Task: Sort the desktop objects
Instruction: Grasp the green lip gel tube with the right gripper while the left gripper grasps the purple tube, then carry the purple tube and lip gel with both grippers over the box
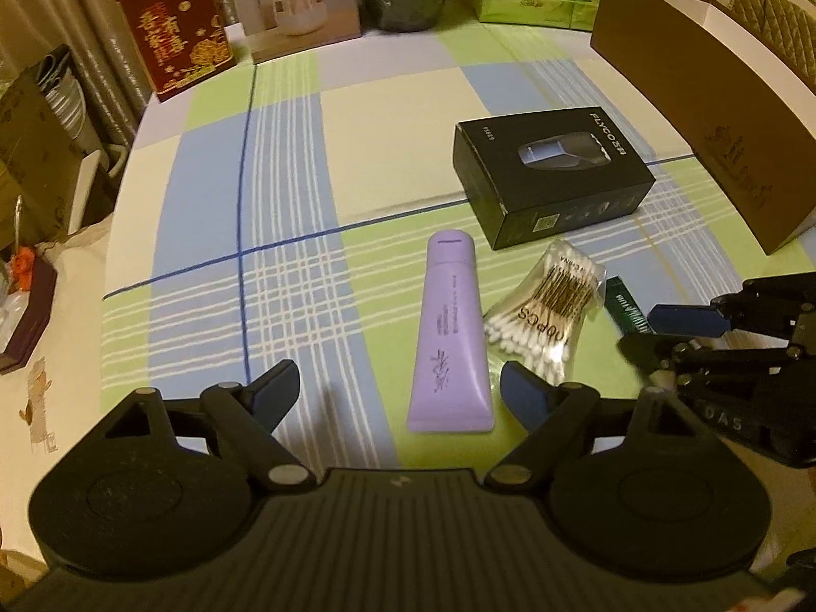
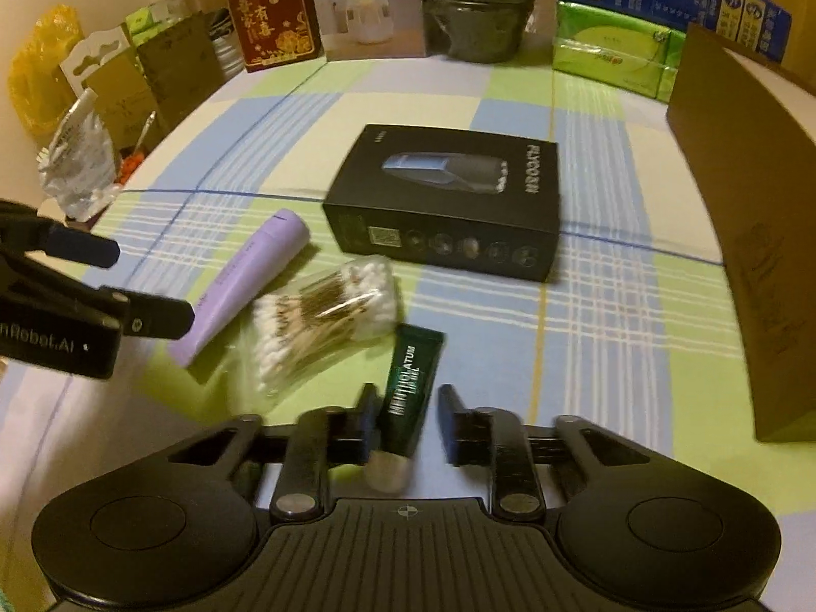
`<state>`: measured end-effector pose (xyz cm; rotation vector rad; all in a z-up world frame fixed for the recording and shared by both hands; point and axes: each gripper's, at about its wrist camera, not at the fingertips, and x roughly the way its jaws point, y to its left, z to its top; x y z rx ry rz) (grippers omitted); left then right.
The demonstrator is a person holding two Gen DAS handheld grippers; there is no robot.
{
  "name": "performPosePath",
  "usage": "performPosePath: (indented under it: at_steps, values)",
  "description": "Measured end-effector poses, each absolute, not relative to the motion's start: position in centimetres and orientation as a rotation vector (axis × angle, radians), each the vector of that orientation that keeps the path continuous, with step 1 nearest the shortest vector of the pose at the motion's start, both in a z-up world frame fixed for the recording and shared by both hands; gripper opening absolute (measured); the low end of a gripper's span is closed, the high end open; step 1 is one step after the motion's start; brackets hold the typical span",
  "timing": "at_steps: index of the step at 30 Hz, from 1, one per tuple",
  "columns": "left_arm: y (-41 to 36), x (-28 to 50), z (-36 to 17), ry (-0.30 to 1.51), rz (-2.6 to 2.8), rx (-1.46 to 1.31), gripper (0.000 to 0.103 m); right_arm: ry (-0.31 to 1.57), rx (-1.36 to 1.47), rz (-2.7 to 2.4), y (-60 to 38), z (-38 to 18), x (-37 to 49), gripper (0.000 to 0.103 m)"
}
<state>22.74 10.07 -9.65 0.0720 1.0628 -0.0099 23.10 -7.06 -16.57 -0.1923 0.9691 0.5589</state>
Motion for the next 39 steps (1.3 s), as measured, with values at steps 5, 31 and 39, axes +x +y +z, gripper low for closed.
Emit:
performPosePath:
  at_steps: [5,31,39]
  values:
    - [9.8,24.5,-10.4,1.066,-0.049,0.079,0.080,0.968,-0.161,0.481,-9.2,-16.6,24.2,0.014]
    - [9.7,26.6,-13.0,1.061,-0.074,0.116,0.030,0.912,-0.214,0.413,-12.7,-16.7,24.9,0.016]
    - [9.5,25.0,-12.7,1.088,-0.049,0.105,0.028,0.936,-0.222,0.447,-12.9,-16.6,24.5,0.014]
